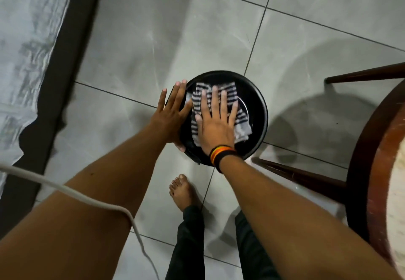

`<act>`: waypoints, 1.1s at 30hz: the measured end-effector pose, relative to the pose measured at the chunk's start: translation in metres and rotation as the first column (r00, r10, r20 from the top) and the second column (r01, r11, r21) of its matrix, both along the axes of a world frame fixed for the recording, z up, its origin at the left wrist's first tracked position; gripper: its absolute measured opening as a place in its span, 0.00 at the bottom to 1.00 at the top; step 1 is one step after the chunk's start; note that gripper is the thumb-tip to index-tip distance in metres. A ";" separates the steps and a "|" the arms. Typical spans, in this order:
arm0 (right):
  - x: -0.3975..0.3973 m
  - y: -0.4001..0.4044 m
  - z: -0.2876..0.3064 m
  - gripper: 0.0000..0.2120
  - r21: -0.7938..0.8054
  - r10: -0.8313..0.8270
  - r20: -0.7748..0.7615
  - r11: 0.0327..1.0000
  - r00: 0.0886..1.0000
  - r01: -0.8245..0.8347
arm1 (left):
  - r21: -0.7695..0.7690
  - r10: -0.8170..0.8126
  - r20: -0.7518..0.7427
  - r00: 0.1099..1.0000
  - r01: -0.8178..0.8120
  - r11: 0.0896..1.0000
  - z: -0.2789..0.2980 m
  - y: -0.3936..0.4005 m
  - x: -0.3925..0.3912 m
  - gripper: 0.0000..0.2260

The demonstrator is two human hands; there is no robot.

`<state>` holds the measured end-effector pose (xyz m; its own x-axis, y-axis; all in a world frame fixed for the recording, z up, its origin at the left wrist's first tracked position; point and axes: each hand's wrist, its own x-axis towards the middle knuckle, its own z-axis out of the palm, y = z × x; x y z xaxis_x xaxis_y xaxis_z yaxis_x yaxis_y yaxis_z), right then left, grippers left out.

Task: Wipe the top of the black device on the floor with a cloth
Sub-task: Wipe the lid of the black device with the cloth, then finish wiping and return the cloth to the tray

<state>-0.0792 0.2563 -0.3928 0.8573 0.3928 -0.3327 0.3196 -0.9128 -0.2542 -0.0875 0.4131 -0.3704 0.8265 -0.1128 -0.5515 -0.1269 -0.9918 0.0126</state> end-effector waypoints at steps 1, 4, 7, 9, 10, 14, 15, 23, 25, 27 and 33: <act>-0.012 -0.007 0.005 0.30 0.011 0.028 -0.033 1.000 0.999 -0.027 | 0.003 -0.017 -0.002 1.000 0.017 1.000 0.004 -0.001 -0.001 0.75; -0.024 -0.037 0.021 0.28 0.166 0.098 -0.105 0.983 0.990 -0.080 | -0.011 -0.034 -0.001 0.999 0.034 0.999 0.015 -0.007 -0.002 0.72; -0.023 -0.050 0.043 0.27 0.244 -0.244 -0.059 0.937 0.968 0.251 | -0.133 0.143 -0.011 0.990 -0.143 0.981 0.027 -0.012 -0.004 0.58; -0.023 -0.046 0.053 0.29 0.183 -0.504 -0.118 0.836 0.855 0.518 | -0.279 0.338 -0.069 0.939 -0.343 0.897 0.036 -0.023 -0.011 0.48; -0.023 -0.043 0.058 0.30 0.123 -0.562 -0.140 0.807 0.815 0.577 | -0.355 0.429 -0.082 0.899 -0.429 0.831 0.040 -0.031 -0.016 0.42; -0.006 -0.034 0.062 0.28 0.025 -0.641 -0.228 0.748 0.733 0.663 | -0.500 0.706 -0.111 0.699 -0.653 0.569 0.049 -0.068 -0.025 0.35; 0.000 -0.034 0.062 0.23 0.044 -0.662 -0.273 0.716 0.698 0.696 | -0.503 0.751 -0.112 0.650 -0.689 0.521 0.046 -0.075 -0.025 0.33; -0.022 -0.107 0.128 0.04 0.314 -0.662 -0.434 0.525 0.611 0.791 | -0.656 0.774 -0.435 0.461 -0.750 0.078 0.121 -0.117 -0.028 0.15; -0.033 -0.146 0.179 0.05 0.387 -0.627 -0.476 0.480 0.617 0.787 | -0.656 0.635 -0.595 0.492 -0.754 -0.031 0.169 -0.136 -0.030 0.08; -0.043 -0.195 0.238 0.08 0.459 -0.593 -0.507 0.428 0.625 0.779 | -0.623 0.516 -0.690 0.508 -0.780 -0.064 0.218 -0.170 -0.030 0.08; -0.039 -0.351 0.351 0.13 0.499 -0.632 -0.494 0.357 0.597 0.790 | -0.552 0.399 -0.795 0.456 -0.818 -0.165 0.320 -0.315 -0.030 0.07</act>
<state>-0.1182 -0.0947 -0.0418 0.8685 -0.1723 -0.4647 -0.4949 -0.3528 -0.7941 -0.1175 0.0980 -0.0506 0.6629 -0.1489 -0.7337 0.7487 0.1246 0.6511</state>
